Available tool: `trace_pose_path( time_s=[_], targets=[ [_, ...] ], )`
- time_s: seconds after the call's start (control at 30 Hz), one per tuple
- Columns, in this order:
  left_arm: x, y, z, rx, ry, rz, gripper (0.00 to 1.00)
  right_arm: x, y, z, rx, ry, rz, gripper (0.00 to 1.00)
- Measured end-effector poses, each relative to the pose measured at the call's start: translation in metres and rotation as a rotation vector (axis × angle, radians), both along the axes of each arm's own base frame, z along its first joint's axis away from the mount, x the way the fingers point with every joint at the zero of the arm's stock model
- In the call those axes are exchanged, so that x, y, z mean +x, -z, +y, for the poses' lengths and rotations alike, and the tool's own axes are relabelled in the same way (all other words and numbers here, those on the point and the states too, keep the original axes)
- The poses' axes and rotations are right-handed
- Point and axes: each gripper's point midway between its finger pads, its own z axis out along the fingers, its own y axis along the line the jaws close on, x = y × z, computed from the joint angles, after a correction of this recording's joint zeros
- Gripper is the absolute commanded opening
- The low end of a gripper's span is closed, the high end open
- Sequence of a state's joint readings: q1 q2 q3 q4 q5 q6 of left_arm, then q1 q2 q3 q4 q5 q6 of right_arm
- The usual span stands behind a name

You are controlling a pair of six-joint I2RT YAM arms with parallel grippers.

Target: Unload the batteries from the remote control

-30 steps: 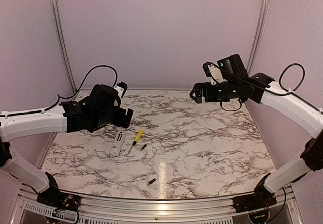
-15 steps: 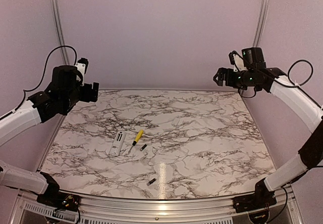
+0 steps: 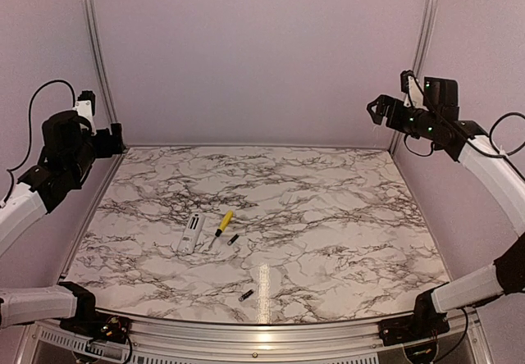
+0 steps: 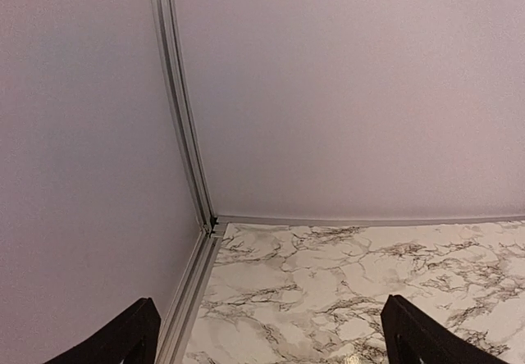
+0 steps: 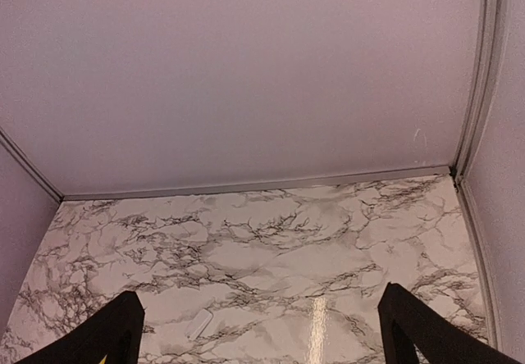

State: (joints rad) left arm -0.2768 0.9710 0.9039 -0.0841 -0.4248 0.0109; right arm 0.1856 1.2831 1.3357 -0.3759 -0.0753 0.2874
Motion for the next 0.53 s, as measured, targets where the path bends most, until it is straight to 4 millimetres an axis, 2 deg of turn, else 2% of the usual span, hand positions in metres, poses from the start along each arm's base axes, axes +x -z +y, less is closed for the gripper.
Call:
trace_pose_path(
  time_s=[0.27,0.53],
  targets=[
    [0.009,-0.002,-0.006,-0.036,0.023,-0.041,0.99,0.010,0.002,0.007,0.025,-0.027,-0.021,0.98],
    [0.016,0.000,-0.010,-0.044,0.035,-0.046,0.99,0.012,-0.001,0.012,0.034,-0.048,-0.044,0.98]
  ],
)
